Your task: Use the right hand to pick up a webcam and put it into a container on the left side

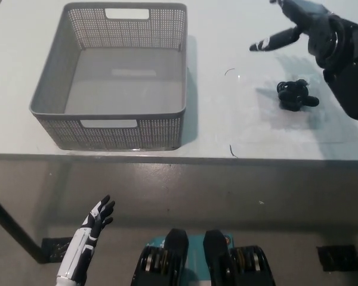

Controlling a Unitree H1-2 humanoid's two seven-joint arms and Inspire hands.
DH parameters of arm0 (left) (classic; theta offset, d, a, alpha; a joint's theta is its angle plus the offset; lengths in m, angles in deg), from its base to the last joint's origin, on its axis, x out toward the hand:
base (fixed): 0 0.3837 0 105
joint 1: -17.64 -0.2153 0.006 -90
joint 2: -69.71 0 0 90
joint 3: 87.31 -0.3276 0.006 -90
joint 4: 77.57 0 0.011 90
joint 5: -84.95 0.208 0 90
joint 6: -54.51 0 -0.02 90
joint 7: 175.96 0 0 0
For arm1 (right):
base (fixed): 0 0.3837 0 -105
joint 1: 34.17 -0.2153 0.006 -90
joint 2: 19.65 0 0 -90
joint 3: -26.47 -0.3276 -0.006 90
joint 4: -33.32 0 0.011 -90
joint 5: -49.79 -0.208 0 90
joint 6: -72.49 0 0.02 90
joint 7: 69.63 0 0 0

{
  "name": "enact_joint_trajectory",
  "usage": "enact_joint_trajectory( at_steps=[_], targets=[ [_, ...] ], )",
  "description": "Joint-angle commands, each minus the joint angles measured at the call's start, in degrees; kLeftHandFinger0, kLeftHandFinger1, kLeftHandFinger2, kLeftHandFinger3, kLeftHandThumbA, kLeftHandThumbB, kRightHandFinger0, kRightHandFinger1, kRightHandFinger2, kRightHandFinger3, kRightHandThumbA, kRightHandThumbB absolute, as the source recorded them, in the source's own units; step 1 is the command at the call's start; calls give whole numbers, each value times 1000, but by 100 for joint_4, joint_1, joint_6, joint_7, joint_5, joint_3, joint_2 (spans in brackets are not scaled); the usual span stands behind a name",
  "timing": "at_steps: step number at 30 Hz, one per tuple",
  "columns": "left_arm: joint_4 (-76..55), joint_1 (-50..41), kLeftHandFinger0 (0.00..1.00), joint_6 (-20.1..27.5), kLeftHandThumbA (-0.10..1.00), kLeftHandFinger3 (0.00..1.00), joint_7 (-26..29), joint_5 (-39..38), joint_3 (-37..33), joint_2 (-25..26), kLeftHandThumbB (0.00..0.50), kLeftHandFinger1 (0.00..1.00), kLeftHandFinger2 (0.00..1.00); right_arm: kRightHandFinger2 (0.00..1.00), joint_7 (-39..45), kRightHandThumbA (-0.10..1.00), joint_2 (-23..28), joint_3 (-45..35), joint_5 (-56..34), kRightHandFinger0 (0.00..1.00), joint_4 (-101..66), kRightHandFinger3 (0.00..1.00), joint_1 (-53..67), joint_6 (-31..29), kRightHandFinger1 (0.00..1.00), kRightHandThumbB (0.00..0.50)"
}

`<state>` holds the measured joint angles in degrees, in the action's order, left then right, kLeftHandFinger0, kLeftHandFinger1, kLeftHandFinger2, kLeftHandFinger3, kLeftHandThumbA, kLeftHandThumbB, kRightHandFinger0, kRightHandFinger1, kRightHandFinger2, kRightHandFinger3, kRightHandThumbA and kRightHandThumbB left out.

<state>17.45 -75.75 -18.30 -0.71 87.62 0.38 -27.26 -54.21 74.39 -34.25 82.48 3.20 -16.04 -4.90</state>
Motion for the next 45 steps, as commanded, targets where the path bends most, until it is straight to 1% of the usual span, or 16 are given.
enact_joint_trajectory(
  at_steps=[1,3,8,10,13,18,22,27,28,30,32,35,37,42,44,45],
  targets=[
    [-101,32,1000,219,1000,1000,-77,-116,48,101,220,1000,1000,1000,-158,971,71,-38,42,1000,361,1000,-485,-283,1000,500],
    [-105,36,1000,200,1000,1000,-88,-136,43,94,205,1000,1000,1000,-168,983,81,-55,23,1000,486,1000,-479,-309,1000,500],
    [-175,-43,1000,122,1000,1000,-71,-106,56,93,191,1000,1000,1000,-279,941,15,126,177,1000,923,1000,-449,-424,1000,500],
    [-167,-41,1000,136,1000,1000,-75,-117,59,90,202,1000,1000,1000,-295,937,5,176,190,1000,1040,1000,-464,-474,1000,500],
    [-169,-9,1000,130,1000,1000,-105,-128,65,119,193,1000,1000,1000,-313,940,1,175,148,1000,1257,1000,-503,-530,1000,500],
    [-128,36,1000,122,1000,1000,-140,-80,34,138,197,1000,1000,1000,-282,982,47,106,69,1000,1380,1000,-447,-591,1000,500],
    [-103,97,1000,38,1000,1000,-138,-80,22,121,213,1000,1000,1000,-258,1000,29,120,89,1000,1364,1000,-421,-627,1000,500],
    [-107,131,1000,51,984,1000,-139,-6,-6,137,193,1000,1000,1000,-264,998,-36,32,2,1000,1365,1000,-371,-655,1000,500],
    [-118,133,1000,40,960,1000,-147,-25,-5,137,191,1000,1000,1000,-281,999,-61,15,-9,1000,1383,1000,-355,-663,1000,500],
    [-99,163,1000,61,943,1000,-151,-39,-4,138,192,1000,1000,1000,-272,1000,-71,4,-3,1000,1380,1000,-358,-654,1000,500],
    [-107,180,1000,26,936,1000,-150,-28,-3,145,204,1000,1000,1000,-332,1000,-94,7,14,1000,1375,1000,-332,-703,1000,500],
    [-127,203,1000,-50,929,1000,-142,7,5,167,207,1000,1000,1000,-318,982,-152,-32,-20,1000,1429,1000,-330,-695,1000,500],
    [-176,200,1000,-120,917,1000,-134,17,8,165,197,1000,1000,1000,-382,967,-176,-61,-37,1000,1490,1000,-308,-712,1000,500],
    [-79,222,1000,-27,906,1000,-124,-22,22,160,202,1000,1000,1000,-393,968,-263,-6,25,1000,1629,1000,-276,-693,1000,500],
    [-44,224,1000,25,903,1000,-133,-41,24,169,193,1000,1000,1000,-405,936,-300,-41,-16,1000,1669,1000,-233,-685,1000,500],
    [-30,229,1000,40,906,1000,-129,-33,26,173,198,1000,1000,1000,-418,936,-311,-40,-17,1000,1687,1000,-218,-695,1000,500]
  ],
)
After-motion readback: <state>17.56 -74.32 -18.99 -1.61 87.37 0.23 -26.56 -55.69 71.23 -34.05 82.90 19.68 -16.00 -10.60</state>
